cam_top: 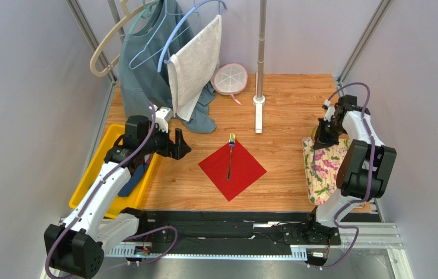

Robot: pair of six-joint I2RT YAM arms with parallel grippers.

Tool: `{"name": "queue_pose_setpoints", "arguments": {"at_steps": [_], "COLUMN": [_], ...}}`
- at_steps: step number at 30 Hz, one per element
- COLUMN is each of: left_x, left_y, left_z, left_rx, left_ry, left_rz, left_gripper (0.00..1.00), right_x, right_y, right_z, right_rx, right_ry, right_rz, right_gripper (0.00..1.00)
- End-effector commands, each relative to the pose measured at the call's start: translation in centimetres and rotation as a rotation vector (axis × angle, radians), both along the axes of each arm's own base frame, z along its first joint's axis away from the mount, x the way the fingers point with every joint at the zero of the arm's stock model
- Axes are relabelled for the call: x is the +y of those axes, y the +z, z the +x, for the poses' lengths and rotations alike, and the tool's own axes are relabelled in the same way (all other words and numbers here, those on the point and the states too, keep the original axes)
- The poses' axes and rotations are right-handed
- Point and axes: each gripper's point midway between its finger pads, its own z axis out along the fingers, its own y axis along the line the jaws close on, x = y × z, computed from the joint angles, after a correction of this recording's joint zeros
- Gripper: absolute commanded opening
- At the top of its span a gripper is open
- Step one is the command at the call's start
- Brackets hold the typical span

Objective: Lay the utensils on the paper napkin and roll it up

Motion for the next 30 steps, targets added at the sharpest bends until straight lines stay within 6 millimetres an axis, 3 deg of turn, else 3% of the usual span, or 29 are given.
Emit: {"name": "queue_pose_setpoints", "arguments": {"at_steps": [1, 5, 8, 11, 14, 22, 30], "left_x": [0.2, 0.2, 0.1, 0.1, 0.1, -0.2, -0.3], "left_y": [0.8, 0.8, 0.9, 0.8, 0.7, 0.3, 0.0], "left_z": [0.6, 0.6, 0.4, 0.5, 0.5, 0.4, 0.5], "left_rx": [-0.013, -0.007, -0.010, -0.010, -0.009, 0.007, 0.016], "left_ry": [0.014, 0.021, 0.021, 0.024, 0.028, 0.023, 0.019], "left_rz": [0.003, 0.001, -0.009, -0.011, -0.019, -0.029, -0.033], "left_gripper": [0.99, 0.99, 0.99, 0.99, 0.99, 0.99, 0.99], "right_x": [6.0, 12.7, 16.1, 20.1, 22.8, 28.6, 30.4], "right_y": [5.6, 6.9, 7.3, 6.8, 5.9, 3.0, 0.6], "right_z": [1.3, 1.7, 1.9, 1.5, 1.1, 0.6, 1.8], "right_rx": [-0.089, -0.082, -0.070, -0.043, -0.019, 0.003, 0.035], "right_ry": [0.025, 0.106, 0.128, 0.169, 0.173, 0.203, 0.173], "right_rz": [0.145, 0.243, 0.282, 0.311, 0.326, 0.288, 0.245], "right_gripper": [0.00, 0.00, 0.00, 0.00, 0.00, 0.00, 0.00]}}
